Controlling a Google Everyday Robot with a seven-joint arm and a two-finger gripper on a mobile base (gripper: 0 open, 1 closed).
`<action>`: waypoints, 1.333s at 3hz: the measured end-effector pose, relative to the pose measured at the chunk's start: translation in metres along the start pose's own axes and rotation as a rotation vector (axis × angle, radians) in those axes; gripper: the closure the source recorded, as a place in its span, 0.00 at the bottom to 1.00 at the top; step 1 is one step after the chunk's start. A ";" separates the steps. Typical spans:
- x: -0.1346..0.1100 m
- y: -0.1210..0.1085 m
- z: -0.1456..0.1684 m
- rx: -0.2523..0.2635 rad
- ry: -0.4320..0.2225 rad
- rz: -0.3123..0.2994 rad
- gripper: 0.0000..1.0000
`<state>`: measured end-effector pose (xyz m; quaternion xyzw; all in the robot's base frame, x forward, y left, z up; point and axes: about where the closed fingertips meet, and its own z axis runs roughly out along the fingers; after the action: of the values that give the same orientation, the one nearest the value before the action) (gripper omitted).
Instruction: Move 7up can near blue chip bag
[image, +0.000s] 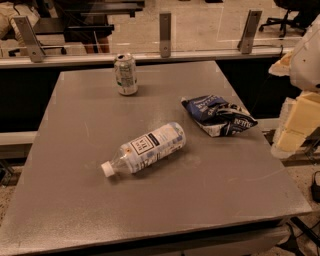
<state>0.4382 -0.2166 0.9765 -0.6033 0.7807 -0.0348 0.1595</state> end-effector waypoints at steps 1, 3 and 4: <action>0.000 0.000 0.000 0.000 0.000 0.000 0.00; -0.065 -0.059 0.020 0.074 -0.162 -0.011 0.00; -0.097 -0.092 0.046 0.075 -0.214 -0.001 0.00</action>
Offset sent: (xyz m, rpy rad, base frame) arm 0.0487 0.0276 0.0076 0.1189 -0.0776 0.0150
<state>0.5589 -0.1430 0.9760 -0.5976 0.7570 0.0008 0.2644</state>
